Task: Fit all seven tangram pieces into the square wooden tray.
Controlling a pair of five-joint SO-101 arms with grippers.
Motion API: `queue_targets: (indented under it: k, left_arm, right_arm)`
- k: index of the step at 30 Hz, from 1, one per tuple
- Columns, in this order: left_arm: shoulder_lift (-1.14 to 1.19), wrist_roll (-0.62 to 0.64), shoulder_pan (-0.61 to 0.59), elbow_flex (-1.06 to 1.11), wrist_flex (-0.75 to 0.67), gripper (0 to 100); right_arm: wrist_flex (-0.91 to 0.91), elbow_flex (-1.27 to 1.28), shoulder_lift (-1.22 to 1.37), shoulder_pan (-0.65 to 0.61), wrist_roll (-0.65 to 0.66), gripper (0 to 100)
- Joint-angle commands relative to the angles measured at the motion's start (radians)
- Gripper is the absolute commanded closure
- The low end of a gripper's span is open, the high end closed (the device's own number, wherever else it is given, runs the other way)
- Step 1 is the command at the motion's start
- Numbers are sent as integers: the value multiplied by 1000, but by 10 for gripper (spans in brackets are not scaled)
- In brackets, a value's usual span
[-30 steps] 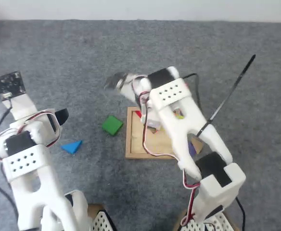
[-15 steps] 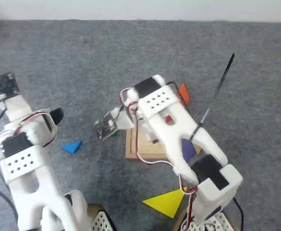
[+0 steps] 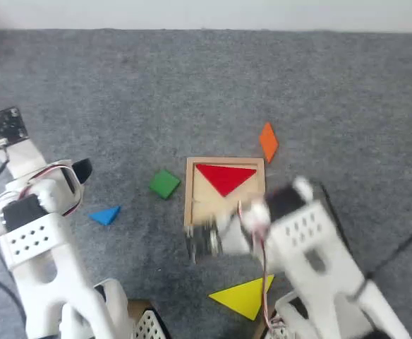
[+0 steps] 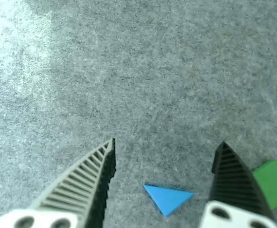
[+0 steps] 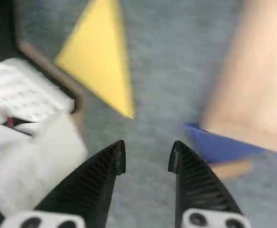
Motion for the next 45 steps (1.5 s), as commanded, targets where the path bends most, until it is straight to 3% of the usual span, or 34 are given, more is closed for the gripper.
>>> queue_targets:
  k: [1,8,12,23,27,34,45]
  left_arm:
    - [-3,-5,0,-8,-21,682]
    - [-2,-5,0,-8,-21,682]
    - [-2,-3,0,-8,-23,682]
    - [-2,-2,0,-1,-46,683]
    - [-2,-2,0,-2,-41,683]
    - [-2,-2,0,-5,-41,683]
    - [-2,-2,0,-5,-43,683]
  right_arm:
    - [-25,129,-243,-71,-81,839]
    - [-45,127,-211,-117,-95,652]
    - [-99,149,-38,-203,-46,680]
    - [-209,155,208,-518,-115,693]
    - [-234,152,229,-519,-135,695]
    - [-260,155,236,-564,-319,695]
    - [-271,155,236,-631,-351,695]
